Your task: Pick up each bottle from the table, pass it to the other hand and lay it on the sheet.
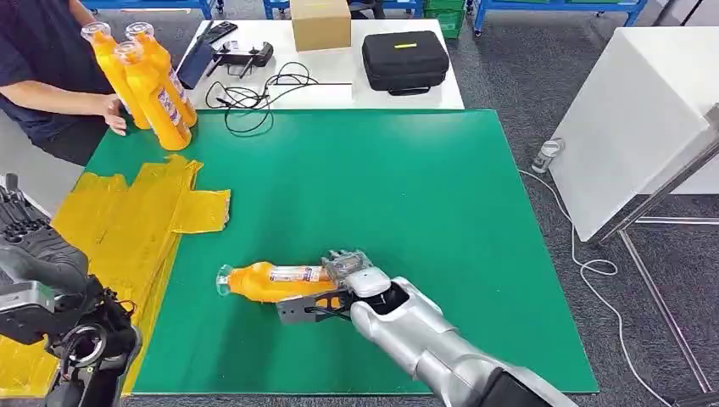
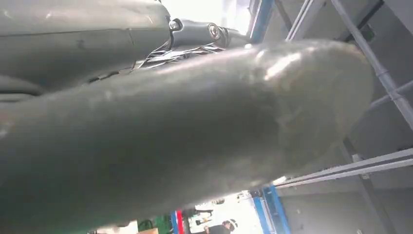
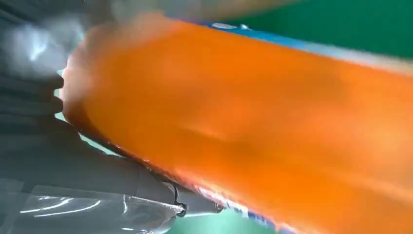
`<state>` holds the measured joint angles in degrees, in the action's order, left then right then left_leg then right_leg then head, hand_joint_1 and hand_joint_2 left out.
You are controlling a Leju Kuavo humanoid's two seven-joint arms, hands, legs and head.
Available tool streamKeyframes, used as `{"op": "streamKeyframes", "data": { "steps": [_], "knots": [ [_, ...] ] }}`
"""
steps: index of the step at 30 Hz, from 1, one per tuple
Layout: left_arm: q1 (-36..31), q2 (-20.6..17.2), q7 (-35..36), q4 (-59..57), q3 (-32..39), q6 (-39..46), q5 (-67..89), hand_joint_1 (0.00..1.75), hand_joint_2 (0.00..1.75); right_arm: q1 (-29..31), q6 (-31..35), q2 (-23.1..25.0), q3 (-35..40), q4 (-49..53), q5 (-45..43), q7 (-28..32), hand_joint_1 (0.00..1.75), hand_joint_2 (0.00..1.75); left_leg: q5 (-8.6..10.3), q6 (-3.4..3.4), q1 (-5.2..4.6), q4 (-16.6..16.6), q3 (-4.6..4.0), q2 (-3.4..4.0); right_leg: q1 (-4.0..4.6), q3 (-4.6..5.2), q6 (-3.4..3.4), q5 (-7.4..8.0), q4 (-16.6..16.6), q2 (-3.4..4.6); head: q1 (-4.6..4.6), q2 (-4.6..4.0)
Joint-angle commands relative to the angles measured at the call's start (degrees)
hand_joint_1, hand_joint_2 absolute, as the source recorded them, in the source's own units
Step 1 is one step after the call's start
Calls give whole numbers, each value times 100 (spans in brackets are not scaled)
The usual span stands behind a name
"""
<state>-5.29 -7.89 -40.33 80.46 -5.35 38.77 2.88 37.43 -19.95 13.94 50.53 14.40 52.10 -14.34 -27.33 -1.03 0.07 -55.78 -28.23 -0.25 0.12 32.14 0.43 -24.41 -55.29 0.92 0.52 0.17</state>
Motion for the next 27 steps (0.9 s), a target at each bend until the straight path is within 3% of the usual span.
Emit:
{"op": "streamKeyframes", "data": {
  "steps": [1, 2, 8, 10, 11, 12, 15, 18, 23, 27],
  "knots": [
    [-243, 18, 33, -293, 57, -135, -66, 0, 0, 10, 755, -196, -452, -174, -405, 119, 175, 175, 7, 4, 5, 1, -9, -17, 5, -1, 4, 3, 7, -23, 2, 0],
    [-249, 42, 33, -346, 110, -253, -122, 0, 0, 168, 1063, -171, -619, -194, -531, 243, 175, 175, 13, 7, 9, 1, -21, -26, 9, 6, 6, 9, 13, -35, 0, 0],
    [-231, 109, 33, -432, 176, -388, -129, 0, 0, 318, 1174, -163, -779, -207, -585, 403, 175, 175, 10, 5, 5, -7, -42, -16, 4, 25, 4, 7, 0, -24, 2, 0],
    [-263, 42, 33, -717, 230, -832, -219, 0, 0, 410, 1492, -153, -999, -123, -766, 568, 175, 175, 7, 2, 2, -4, -39, -5, 0, 27, 5, 4, -3, -12, 2, 0],
    [-413, -5, 33, -1406, 277, -1637, -548, 0, 0, 610, 1902, -152, -1284, -13, -1010, 883, 175, 175, 4, 3, 2, -5, -39, -2, 0, 28, 6, 2, -4, -11, 0, 0],
    [-455, 105, 74, -1687, 507, -2758, -1296, 0, 175, 735, 2154, -149, -1490, 94, -1178, 1155, 175, 175, 8, 0, -6, 0, -35, -4, -7, 29, 4, 3, -7, -8, 2, -2],
    [-519, 140, 991, -2071, 713, -4734, -2567, 0, 175, 995, 2635, -177, -1972, 539, -1544, 1721, 175, 175, 5, 7, 0, -15, -67, 5, -2, 60, 7, 5, -18, -5, 0, -2],
    [-759, 144, 1206, -2685, 597, -5756, -3048, 0, 175, 924, 2813, -348, -2261, 1151, -1734, 2030, 175, 175, 11, -1, -3, -4, -79, -8, -5, 72, 7, 6, -9, -16, 2, 0],
    [-1006, 167, 1239, -3106, 392, -6363, -3365, 0, 175, 764, 2807, -345, -2245, 1265, -1785, 2251, 175, 175, 10, 1, 1, -4, -78, -28, 0, 64, 8, 1, -4, -35, 2, 0],
    [-984, 238, 1252, -2988, 315, -6317, -3358, 0, 175, 739, 2831, -185, -2204, 1167, -1791, 2193, 175, 175, 8, 1, 1, -5, -86, -19, -3, 73, 8, 2, -5, -27, 2, -2]
  ]
}}
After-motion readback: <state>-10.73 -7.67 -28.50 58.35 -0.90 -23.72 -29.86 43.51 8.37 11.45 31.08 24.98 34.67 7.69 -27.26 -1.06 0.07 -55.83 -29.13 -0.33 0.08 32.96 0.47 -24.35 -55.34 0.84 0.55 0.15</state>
